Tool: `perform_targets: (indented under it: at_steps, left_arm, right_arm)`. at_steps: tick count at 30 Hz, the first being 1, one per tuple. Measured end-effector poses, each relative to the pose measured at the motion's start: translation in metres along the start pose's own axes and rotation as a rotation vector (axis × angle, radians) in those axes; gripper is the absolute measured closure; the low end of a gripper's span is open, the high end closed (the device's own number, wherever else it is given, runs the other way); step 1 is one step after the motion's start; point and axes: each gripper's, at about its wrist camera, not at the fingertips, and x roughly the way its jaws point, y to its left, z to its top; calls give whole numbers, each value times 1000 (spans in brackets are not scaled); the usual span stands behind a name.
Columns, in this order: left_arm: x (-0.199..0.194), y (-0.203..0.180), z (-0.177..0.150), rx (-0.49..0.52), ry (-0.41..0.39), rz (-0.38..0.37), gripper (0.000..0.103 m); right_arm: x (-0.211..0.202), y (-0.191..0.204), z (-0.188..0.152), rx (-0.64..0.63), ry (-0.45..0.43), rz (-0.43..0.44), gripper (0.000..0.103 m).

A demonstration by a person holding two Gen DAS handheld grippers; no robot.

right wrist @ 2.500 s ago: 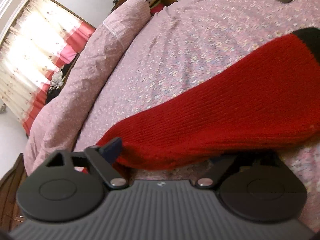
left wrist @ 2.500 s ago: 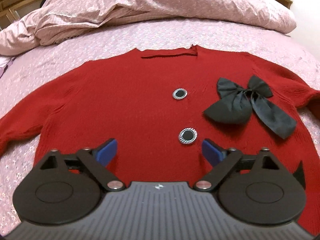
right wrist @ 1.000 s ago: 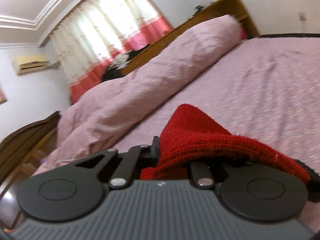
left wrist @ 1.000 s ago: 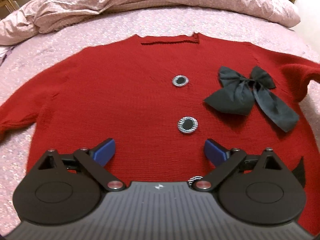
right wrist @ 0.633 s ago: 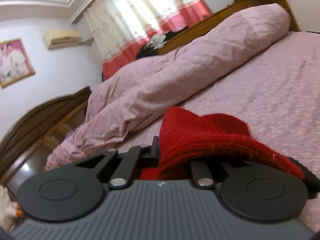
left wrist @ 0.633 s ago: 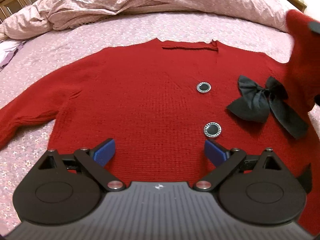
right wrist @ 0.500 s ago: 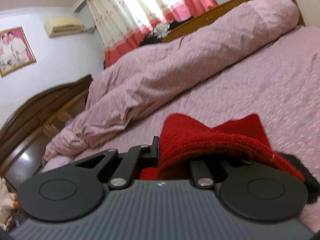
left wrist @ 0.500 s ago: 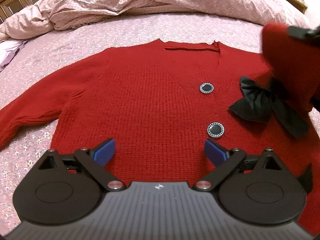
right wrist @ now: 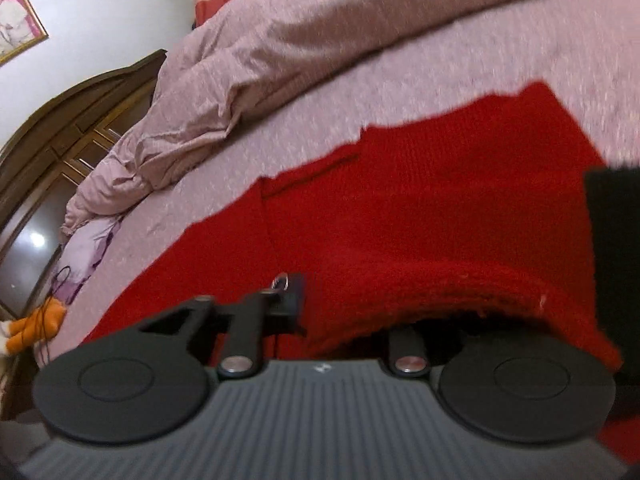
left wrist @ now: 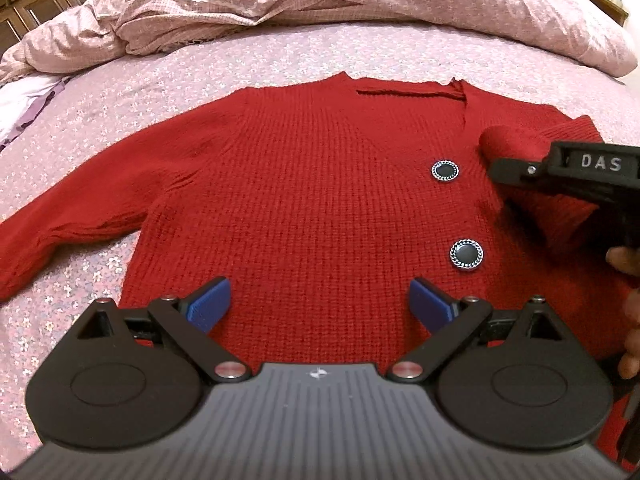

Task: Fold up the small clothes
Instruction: 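Lift the sleeve and fold it across the cardigan body with the right gripper, then lower the black cuff onto the cardigan body and open the right gripper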

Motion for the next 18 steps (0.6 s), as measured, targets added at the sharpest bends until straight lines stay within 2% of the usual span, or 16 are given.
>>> perform_targets:
  at_steps: [2, 5, 12, 18]
  left_arm:
    - [-3, -1, 1, 6, -7, 2, 5]
    - [-7, -4, 2, 12, -18, -1, 5]
    - [-13, -10, 1, 19, -25, -6, 5]
    - [-15, -16, -2, 38, -29, -22, 5]
  right_arm:
    - [-5, -1, -4, 39, -6, 39, 42]
    - [-16, 3, -6, 66, 6, 60, 26]
    - [-46, 7, -14, 53, 41, 34, 25]
    - [-74, 0, -18, 57, 14, -3, 25]
